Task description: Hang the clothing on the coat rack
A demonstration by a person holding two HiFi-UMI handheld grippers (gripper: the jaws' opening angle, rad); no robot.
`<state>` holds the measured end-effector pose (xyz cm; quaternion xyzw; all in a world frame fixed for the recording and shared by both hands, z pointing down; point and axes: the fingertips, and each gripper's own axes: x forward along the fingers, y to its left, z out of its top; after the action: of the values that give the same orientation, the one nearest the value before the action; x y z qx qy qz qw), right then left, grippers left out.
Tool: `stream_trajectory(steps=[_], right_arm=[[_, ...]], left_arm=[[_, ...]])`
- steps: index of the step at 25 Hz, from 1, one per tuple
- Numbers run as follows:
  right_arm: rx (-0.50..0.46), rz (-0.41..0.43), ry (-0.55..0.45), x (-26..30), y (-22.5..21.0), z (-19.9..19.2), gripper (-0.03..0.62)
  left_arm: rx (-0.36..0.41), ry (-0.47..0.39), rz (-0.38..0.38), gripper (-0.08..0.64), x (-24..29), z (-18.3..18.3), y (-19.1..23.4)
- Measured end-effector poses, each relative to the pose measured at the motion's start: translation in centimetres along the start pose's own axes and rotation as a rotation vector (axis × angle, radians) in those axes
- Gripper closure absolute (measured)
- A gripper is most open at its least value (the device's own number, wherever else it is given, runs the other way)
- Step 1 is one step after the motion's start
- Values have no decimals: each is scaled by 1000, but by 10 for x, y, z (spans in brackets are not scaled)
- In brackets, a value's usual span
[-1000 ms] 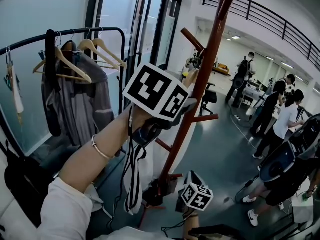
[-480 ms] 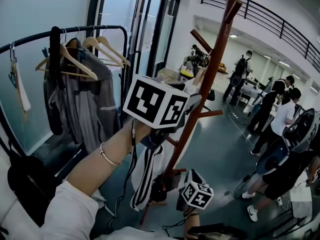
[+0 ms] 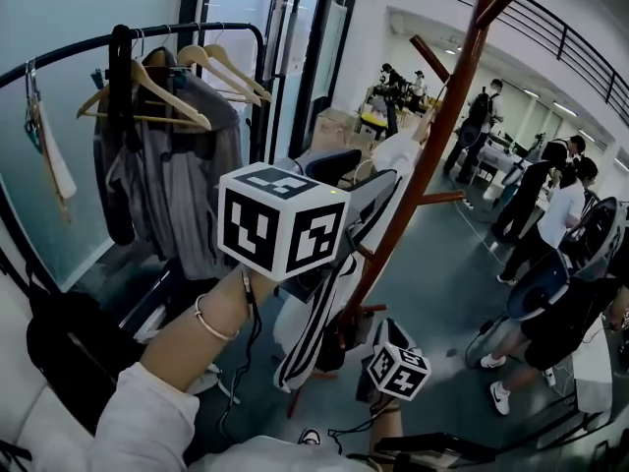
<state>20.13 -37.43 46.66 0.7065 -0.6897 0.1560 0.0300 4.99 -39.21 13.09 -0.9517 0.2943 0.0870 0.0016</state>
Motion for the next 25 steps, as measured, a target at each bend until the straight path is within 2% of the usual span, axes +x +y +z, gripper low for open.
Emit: stream_trajectory(steps=[6, 11, 16, 19, 21, 23, 25], right_arm=[[-2, -11, -1, -8, 11, -8, 569], [-10, -7, 15, -13, 19, -18, 569], [-38, -8, 18, -20, 19, -17, 569], [-55, -1, 11, -20, 19, -13, 569], [-61, 7, 1, -22, 18, -11, 569], [-66, 17, -9, -22, 17, -7, 569], [-69, 35, -20, -22, 17, -2, 569]], left_arm=[[75, -44, 105, 344, -46, -21, 17], [117, 33, 284, 390, -74, -71, 51], [24, 75, 405, 424, -102, -134, 70], [-7, 106, 468, 477, -117, -172, 75], [-18, 124, 493, 533, -123, -194, 73], [-28, 142, 513, 551, -128, -214, 70], [-70, 152, 524, 552, -132, -234, 66]])
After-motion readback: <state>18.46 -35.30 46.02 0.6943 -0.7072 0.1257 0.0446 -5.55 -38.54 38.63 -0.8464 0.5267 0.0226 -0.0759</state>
